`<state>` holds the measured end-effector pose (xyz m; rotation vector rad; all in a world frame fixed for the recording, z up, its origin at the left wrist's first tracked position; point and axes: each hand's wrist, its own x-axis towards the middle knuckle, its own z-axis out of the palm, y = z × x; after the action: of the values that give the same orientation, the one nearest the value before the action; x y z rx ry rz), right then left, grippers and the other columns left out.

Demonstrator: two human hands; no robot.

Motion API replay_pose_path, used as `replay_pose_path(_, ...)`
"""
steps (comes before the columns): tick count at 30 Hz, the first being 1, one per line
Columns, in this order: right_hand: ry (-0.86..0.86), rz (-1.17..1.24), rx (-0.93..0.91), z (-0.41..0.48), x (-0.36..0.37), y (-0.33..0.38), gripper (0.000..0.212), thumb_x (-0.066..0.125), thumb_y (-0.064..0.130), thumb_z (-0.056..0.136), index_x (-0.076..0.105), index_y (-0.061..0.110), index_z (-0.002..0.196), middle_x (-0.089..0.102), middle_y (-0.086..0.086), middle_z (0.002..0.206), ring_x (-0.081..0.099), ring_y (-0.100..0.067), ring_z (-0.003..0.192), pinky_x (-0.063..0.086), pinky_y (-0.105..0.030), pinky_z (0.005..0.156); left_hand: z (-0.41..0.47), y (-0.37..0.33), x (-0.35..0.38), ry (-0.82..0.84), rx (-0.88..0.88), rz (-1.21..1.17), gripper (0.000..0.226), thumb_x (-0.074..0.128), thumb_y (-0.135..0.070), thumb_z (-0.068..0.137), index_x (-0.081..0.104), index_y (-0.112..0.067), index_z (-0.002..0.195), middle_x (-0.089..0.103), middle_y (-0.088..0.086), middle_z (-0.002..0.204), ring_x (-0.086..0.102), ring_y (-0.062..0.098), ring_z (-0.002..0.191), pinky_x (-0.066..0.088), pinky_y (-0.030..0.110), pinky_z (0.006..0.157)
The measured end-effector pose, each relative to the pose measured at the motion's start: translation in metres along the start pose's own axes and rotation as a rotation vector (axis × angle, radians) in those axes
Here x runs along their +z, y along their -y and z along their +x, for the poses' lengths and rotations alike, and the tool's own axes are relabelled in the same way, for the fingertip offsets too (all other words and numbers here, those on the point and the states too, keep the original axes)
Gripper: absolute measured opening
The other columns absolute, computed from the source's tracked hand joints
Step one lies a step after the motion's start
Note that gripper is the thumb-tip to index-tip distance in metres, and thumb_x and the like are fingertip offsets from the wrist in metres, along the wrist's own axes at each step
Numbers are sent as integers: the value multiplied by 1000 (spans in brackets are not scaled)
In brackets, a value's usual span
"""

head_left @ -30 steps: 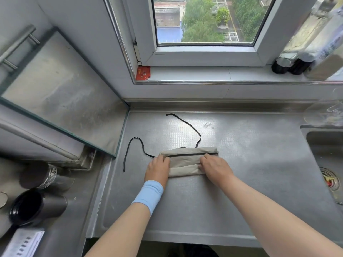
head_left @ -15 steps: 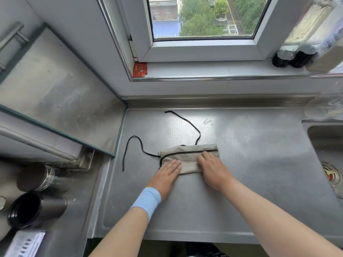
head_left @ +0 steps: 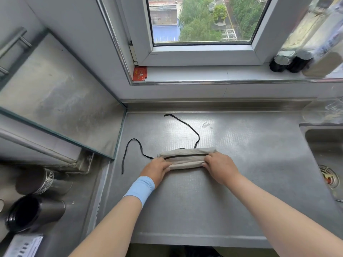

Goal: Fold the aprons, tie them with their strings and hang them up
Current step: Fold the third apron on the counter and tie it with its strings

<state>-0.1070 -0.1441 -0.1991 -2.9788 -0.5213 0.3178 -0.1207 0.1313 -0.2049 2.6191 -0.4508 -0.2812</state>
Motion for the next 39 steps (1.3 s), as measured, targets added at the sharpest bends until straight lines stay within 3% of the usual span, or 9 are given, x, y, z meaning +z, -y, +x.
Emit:
replay_pose_path(5,89,71,204,21,-17,3,31,54,50,93,50,22,107,69,-1,98,64,-28,91,44,-36,77,18,-11,-6,19,-360,-51,18,52,-32,97,60,-19,107,62,4,109,56,23,99,43,30,81)
replay_pose_path(8,64,-63,181,27,-19,12,24,57,41,93,52,22,108,61,-1,107,57,-25,99,37,-37,81,23,-20,-2,-17,-424,189,21,60,-34,91,55,-20,106,51,2,111,52,24,103,44,35,82)
replay_pose_path(13,53,-81,31,30,-15,28,30,52,-1,86,55,17,110,51,-4,109,54,-28,99,33,-35,67,25,-37,15,-127,-31,425,24,62,3,59,59,-17,72,52,4,74,55,25,64,42,31,52)
replay_pose_path(15,42,-79,-26,28,-10,29,29,50,-3,87,56,16,108,53,-4,109,54,-27,101,34,-35,67,26,-42,21,-82,14,442,24,46,0,73,61,-17,83,56,4,87,59,26,80,49,36,68)
replay_pose_path(18,5,-29,-93,22,-5,24,19,51,5,89,59,13,104,55,-5,106,54,-27,100,40,-35,72,21,-39,25,28,-53,458,30,42,-12,86,50,-17,114,47,2,118,45,25,113,36,40,98)
replay_pose_path(22,-2,16,-114,17,1,15,22,65,32,82,64,14,96,60,-4,103,55,-26,98,50,-39,80,14,-30,20,13,4,361,35,61,-34,82,53,-19,112,52,-1,115,48,23,106,40,36,97)
replay_pose_path(27,-38,-65,-158,24,-1,10,12,78,18,74,66,16,76,62,-3,77,61,-25,69,49,-34,56,22,-13,12,-4,1,168,32,80,-10,70,64,-18,96,62,0,96,58,25,81,56,39,67)
replay_pose_path(33,11,43,-22,45,-17,4,23,44,16,95,60,21,111,62,-1,106,59,-26,99,45,-36,76,38,-9,-3,-32,-168,-6,25,51,-24,97,56,-25,122,54,-5,116,53,21,99,46,33,88)
replay_pose_path(39,-96,64,66,62,-11,-1,10,60,24,93,63,19,102,56,-3,100,53,-26,92,41,-36,71,58,-10,5,-118,-343,-72,16,53,-22,96,67,-23,102,49,-3,108,44,20,106,42,33,89)
